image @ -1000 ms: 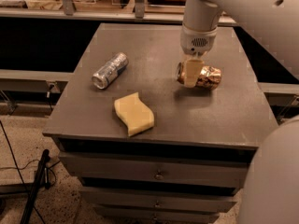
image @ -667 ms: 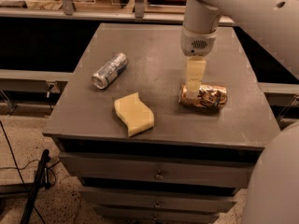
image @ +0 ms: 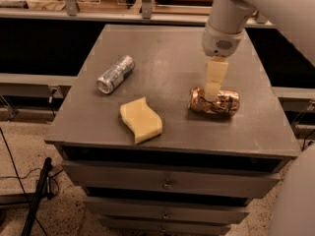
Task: Knock orange can over
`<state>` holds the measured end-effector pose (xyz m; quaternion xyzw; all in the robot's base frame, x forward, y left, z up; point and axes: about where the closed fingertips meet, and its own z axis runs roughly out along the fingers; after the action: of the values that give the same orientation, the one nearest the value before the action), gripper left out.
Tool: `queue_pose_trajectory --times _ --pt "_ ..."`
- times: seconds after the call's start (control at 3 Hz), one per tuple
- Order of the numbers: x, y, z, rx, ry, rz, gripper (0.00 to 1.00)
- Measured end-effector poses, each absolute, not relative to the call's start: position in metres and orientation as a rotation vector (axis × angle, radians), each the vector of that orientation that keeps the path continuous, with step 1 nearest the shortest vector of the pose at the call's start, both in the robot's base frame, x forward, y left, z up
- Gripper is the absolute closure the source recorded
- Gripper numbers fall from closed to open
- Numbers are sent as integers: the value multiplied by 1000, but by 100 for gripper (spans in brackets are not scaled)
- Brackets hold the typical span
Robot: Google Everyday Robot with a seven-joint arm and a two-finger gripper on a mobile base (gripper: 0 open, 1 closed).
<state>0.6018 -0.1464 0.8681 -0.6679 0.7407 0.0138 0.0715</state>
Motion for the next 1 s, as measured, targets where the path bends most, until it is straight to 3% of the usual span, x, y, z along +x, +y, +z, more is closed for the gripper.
queue_pose_trajectory --times 1.0 --pt "586 -215 882 -1895 2055 200 0"
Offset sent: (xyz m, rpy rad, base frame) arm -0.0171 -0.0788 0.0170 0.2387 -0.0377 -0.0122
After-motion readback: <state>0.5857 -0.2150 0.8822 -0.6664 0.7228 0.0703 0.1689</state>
